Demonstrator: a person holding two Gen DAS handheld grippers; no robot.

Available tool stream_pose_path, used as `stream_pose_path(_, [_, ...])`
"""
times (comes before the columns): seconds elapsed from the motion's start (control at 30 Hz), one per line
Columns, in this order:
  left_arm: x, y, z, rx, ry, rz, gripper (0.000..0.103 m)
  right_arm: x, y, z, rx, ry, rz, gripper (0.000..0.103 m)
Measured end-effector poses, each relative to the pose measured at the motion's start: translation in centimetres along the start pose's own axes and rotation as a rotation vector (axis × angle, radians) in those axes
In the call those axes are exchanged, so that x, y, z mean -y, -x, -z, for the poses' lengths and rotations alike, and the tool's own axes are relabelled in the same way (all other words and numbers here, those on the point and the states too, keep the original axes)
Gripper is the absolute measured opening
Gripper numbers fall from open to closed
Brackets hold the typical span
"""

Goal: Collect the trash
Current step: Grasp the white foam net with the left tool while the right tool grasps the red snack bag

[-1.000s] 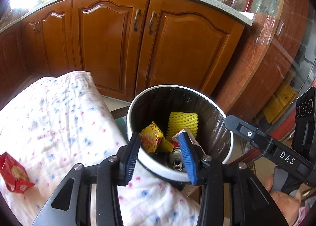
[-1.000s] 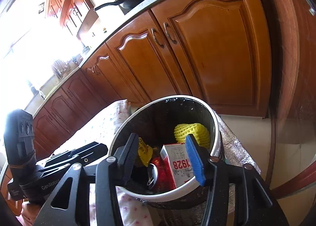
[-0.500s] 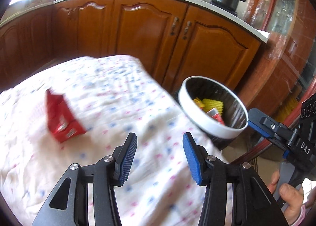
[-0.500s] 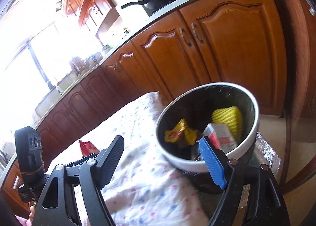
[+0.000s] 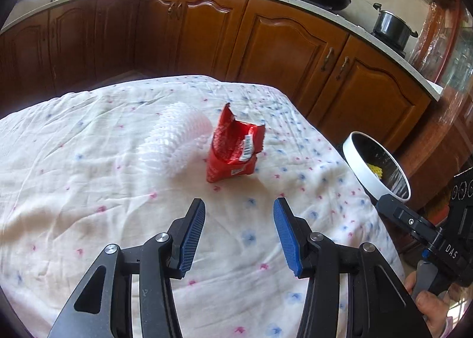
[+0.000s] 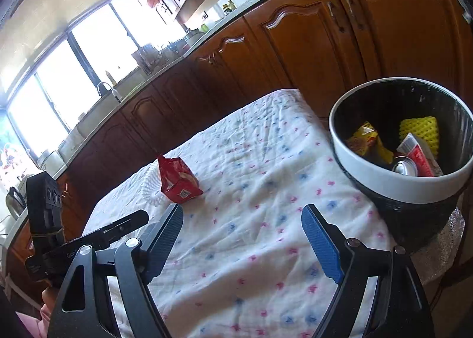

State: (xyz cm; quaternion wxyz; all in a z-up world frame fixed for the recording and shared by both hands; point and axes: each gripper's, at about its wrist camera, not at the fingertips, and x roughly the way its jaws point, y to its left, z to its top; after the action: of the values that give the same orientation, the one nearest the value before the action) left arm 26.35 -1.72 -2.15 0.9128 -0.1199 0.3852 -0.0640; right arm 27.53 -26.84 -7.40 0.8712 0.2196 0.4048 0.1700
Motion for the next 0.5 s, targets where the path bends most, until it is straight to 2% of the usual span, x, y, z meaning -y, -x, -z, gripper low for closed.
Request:
stream_pose_path(0.2, [-2.4,0.7,-0.3,0.007,0.03,-0.038,0.048,-2.7,-1.9,0.3,-0.022,0.069,-0.016,0.085])
stream_pose_path(0.5, [-4.7,-0.8,-2.7,0.012,0.031,-0.097,0.048,-5.5,-5.5,-0.8,-0.056,0.113,-0.053,0.083])
